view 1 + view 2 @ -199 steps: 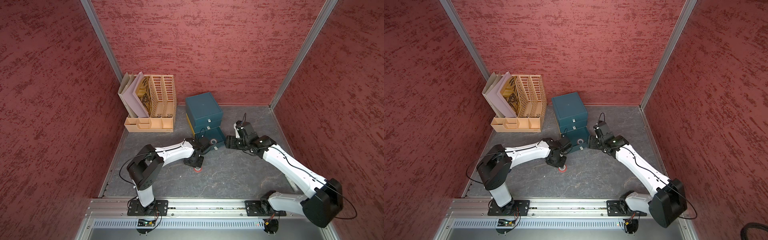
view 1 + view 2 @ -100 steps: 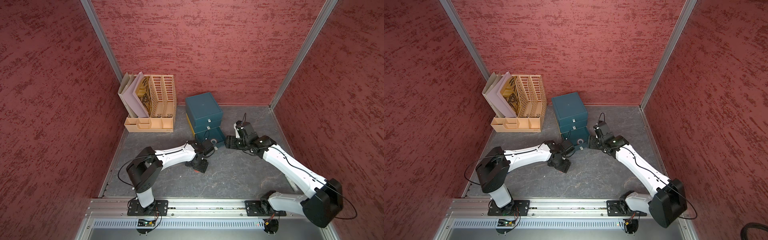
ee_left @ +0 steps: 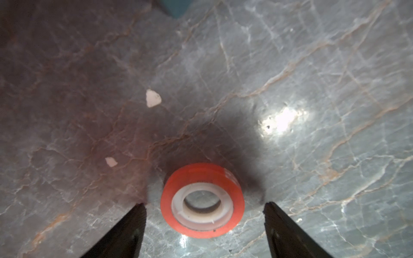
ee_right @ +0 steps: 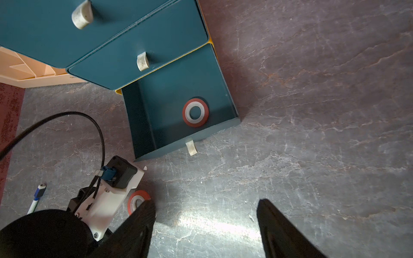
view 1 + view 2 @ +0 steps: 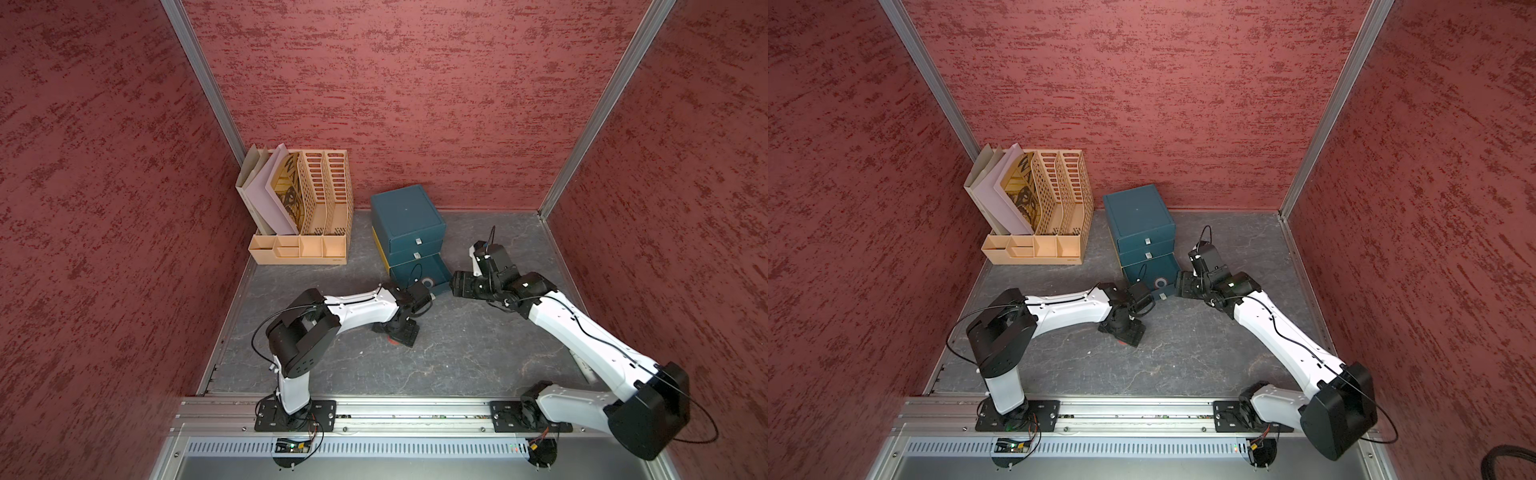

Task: Place the transparent tape into the drawer according to color
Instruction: Pick up the tape at the center of the board.

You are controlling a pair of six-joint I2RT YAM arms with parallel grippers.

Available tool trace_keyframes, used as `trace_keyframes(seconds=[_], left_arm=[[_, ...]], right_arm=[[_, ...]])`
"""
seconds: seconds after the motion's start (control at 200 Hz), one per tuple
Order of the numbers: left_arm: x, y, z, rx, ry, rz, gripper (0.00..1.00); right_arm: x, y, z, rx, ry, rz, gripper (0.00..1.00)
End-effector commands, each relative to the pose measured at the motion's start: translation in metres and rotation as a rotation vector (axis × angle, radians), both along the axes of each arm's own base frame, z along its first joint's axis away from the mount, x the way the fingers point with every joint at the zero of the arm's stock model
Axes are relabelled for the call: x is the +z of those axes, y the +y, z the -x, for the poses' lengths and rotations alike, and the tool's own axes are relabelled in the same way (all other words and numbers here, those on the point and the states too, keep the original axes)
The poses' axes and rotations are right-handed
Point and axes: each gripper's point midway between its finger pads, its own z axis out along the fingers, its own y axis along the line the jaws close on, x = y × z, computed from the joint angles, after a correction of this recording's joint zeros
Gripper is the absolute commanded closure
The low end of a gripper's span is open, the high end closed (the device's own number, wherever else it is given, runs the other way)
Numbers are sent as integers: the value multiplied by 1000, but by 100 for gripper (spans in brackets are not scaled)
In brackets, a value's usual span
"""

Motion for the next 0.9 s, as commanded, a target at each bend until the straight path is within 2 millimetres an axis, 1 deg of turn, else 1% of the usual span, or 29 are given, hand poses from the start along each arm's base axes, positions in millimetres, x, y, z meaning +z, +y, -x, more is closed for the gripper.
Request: trace_keyframes(seconds=[0.0,0.12,0.331,0.541,0.726,0.897], left_arm=[[-1,-7,-9,-15,-29,3,19],[-7,-6,-8,-15,-21,-6,27],[-10,-4,-5,-16,-8,-14,36],[-4,-3,-6,-12,-21,-11,46],[4,-2,-8,-8,-33,-4,49],[20,-3,-10,-10,-52,15,50]], right_arm=[[1,-6,1,-23,-4,2,23],[2,-6,0,-24,-6,2,23],[1,-8,1,-26,-5,3,23],[0,-8,1,-29,-4,2,23],[0,-8,2,-28,-6,0,23],[0,-9,3,-31,-4,-1,23]])
